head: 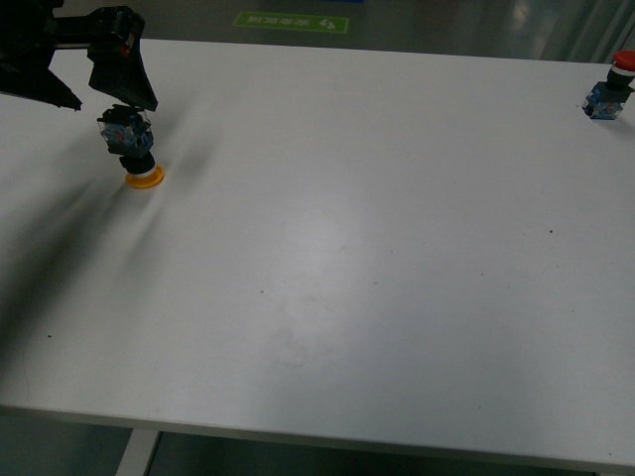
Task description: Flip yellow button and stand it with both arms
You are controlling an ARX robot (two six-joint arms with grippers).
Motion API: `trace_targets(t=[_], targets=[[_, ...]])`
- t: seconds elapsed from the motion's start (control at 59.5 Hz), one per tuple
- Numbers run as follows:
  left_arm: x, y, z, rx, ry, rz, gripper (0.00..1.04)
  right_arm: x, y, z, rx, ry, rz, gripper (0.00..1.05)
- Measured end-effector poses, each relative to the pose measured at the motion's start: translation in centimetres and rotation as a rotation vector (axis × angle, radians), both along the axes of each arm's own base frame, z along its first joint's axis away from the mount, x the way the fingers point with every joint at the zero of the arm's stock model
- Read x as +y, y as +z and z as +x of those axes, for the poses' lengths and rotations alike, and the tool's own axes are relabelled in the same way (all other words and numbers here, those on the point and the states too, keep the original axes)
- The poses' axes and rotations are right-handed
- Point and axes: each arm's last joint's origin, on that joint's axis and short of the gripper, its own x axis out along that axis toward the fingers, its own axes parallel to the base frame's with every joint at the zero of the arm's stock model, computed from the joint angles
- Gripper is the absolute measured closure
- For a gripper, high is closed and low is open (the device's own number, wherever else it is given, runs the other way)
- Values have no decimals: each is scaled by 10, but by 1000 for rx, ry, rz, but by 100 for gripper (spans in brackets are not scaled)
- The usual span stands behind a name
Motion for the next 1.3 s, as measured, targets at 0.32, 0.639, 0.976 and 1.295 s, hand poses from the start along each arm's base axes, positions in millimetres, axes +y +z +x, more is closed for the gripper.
trace_targets(t=[0.32,0.639,0.976,1.295], targets=[[-7,-5,6,15,-2,6,7,0,0,0,0,0,0,7],[-10,-11,8,51,14,13,7,0,0,0,0,0,0,7],[-12,-13,8,67,23,12,40,0,0,0,0,0,0,7],[-11,-13,8,80,42,-55,69,0,0,0,0,0,0,7]])
